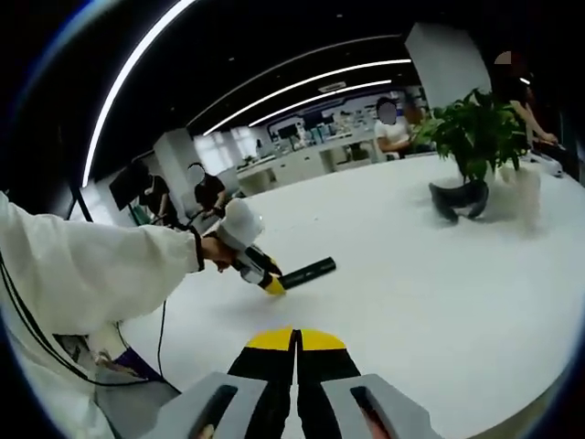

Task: Press the specified remote control buttons in sequence, fully releasing each button before pressing the next.

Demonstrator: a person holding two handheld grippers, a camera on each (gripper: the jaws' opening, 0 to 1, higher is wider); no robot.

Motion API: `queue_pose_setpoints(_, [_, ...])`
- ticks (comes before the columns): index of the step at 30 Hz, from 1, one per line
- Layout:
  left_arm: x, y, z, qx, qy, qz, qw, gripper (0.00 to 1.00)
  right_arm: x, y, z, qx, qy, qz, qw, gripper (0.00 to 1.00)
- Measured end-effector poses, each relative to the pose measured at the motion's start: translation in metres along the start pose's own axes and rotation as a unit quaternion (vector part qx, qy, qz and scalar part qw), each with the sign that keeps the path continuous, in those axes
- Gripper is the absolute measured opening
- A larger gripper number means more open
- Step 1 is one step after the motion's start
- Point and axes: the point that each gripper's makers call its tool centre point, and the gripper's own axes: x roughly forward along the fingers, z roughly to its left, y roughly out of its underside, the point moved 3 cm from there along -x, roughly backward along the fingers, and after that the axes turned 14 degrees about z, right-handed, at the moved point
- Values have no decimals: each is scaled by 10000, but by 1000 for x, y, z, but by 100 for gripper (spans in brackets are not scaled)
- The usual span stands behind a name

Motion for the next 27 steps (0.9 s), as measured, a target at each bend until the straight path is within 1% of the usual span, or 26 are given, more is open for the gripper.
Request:
queue_pose_setpoints(1, [1, -2, -1, 11, 1, -12, 10000, 38, 0, 0, 0, -10, 6, 8, 10000, 0])
queue_pose_setpoints(3, [0, -2, -3, 217, 23, 48, 9997, 36, 0, -1, -1, 2, 17, 17, 10000, 0])
queue_pose_setpoints(7, [0, -2, -7, 360, 28, 71, 9993, 30, 0, 1, -3, 24, 36, 35, 10000, 0])
queue_pose_setpoints(8, [0, -2, -9, 502, 44, 50, 9987, 28, 0, 2, -3, 31, 39, 53, 10000, 0])
queue_pose_setpoints(10, [0, -2, -9, 517, 45, 53, 9986, 24, 0, 2, -3, 43, 35, 64, 10000, 0])
queue_pose_setpoints(13, [0, -2, -8, 569, 49, 104, 9983, 23, -2, 2, -2, 72, 60, -5, 10000, 0])
queue_pose_setpoints(16, [0, 0, -11, 800, 47, 151, 9967, 22, -8, 0, -2, 151, 65, -120, 9998, 0])
queue_pose_setpoints(17, [-1, 2, -14, 995, 60, 177, 9949, 22, -8, 0, -2, 151, 69, -134, 9998, 0])
queue_pose_setpoints(19, [-1, 5, -17, 1137, 92, 218, 9932, 22, -9, 0, -2, 159, 90, -177, 9997, 0])
queue_pose_setpoints(21, [-2, 8, -20, 1188, 98, 239, 9926, 22, -9, 0, -2, 177, 76, -178, 9997, 0])
queue_pose_setpoints(24, [-3, 14, -27, 1378, 127, 177, 9902, 22, -11, -1, -1, 165, 80, -229, 9996, 0])
queue_pose_setpoints(27, [-4, 20, -32, 1370, 171, 59, 9904, 22, -12, -3, 3, 171, 50, -285, 9994, 0])
